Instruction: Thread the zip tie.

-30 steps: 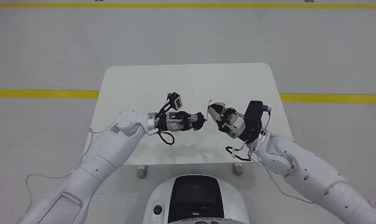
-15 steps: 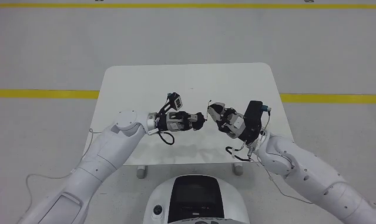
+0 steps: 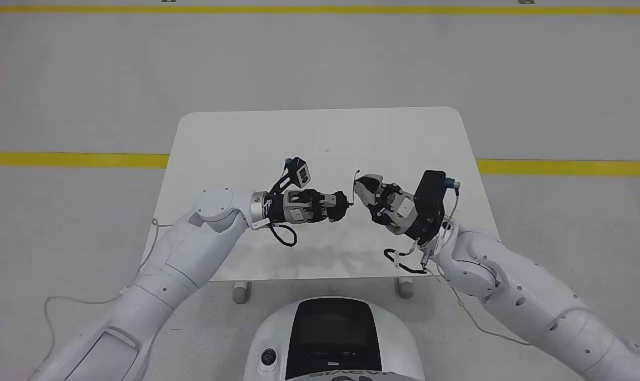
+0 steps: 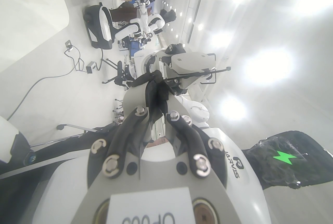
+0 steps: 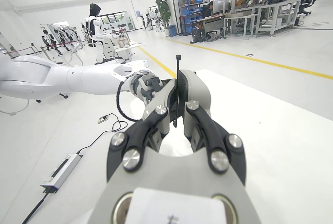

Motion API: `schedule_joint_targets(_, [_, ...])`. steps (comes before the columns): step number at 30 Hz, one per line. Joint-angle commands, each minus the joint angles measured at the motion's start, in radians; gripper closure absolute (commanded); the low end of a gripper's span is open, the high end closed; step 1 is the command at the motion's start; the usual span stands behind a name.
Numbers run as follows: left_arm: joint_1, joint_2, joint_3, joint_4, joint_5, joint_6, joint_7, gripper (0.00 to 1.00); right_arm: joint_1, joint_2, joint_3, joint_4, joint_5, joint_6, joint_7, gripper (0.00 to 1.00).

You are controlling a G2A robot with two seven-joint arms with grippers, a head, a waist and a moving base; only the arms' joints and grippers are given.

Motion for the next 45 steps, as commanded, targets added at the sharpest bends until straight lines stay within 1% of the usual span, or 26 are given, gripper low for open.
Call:
schedule_joint_targets(1, [0.0,0.0,0.0,0.0,0.0,0.0,0.0,1.0,0.0,0.0,0.0,-0.001,-0.003,0.0,-0.003,1.0])
schedule_joint_targets(17, [0.0,0.0,0.0,0.0,0.0,0.0,0.0,1.0,0.008,0.0,-0.006,0.001,-0.002,0.0,-0.008,1.0])
schedule_joint_targets(45, [0.0,0.0,0.0,0.0,0.0,0.0,0.0,1.0,0.018,0.003,-0.021,0.016,0.018,0.0,0.012,1.0])
